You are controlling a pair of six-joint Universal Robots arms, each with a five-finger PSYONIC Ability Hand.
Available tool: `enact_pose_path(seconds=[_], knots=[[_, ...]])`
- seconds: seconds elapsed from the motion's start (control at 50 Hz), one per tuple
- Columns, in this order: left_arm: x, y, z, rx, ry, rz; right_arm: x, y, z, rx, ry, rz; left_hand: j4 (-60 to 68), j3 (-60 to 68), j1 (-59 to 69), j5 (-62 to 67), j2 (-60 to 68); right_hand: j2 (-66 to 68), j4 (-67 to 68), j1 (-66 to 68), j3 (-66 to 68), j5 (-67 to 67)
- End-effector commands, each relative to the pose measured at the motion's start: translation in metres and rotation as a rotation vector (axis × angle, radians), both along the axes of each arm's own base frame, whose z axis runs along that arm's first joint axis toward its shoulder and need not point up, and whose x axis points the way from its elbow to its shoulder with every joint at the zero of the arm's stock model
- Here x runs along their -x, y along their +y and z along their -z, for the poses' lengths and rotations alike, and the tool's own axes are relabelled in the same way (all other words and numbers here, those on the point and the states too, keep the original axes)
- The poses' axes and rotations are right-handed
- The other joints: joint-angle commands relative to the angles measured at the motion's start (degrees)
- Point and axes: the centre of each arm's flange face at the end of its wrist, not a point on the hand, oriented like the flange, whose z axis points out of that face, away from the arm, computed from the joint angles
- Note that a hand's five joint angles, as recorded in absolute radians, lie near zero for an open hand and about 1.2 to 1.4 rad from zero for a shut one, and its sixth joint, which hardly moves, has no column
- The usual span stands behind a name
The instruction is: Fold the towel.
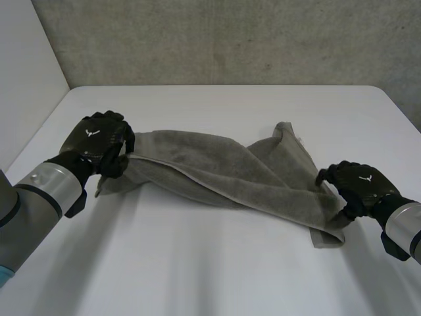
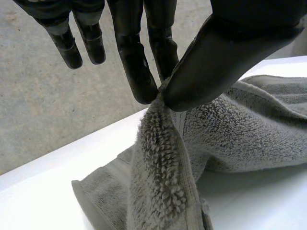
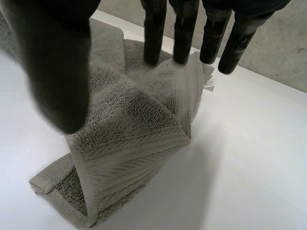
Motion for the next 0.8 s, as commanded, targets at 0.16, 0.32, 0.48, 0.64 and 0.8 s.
enact_pose_path(seconds=[0.16, 0.32, 0.48, 0.64, 0.8], knots=[[0.000, 0.001, 0.003, -0.009, -0.002, 0.000, -0.002, -0.004, -0.001, 0.059, -0.035, -0.026, -3.36, -2.95, 6.33, 4.27, 4.07, 50.76, -4.37, 51.57, -2.47, 51.08], [0.001, 0.002, 0.003, -0.011, -0.001, 0.003, -0.002, -0.003, -0.001, 0.053, -0.045, -0.012, -3.36, -2.95, 6.33, 4.27, 4.07, 50.76, -4.37, 51.57, -2.47, 51.08], [0.000, 0.002, 0.004, -0.014, -0.002, 0.003, -0.001, 0.010, 0.007, -0.020, -0.030, -0.004, -3.36, -2.95, 6.33, 4.27, 4.07, -9.28, -4.37, -8.47, -2.47, -8.95], [0.000, 0.003, 0.005, -0.017, -0.003, 0.001, -0.001, 0.023, 0.005, -0.016, -0.026, -0.014, -3.36, -2.95, 6.33, 4.27, 4.07, -16.30, -4.37, -15.48, -2.47, -15.97], [0.000, 0.003, 0.005, -0.018, -0.003, 0.003, -0.001, 0.029, 0.015, -0.016, 0.022, -0.033, -3.36, -2.95, 6.33, 4.27, 4.07, -16.13, -4.37, -15.32, -2.47, -15.80]])
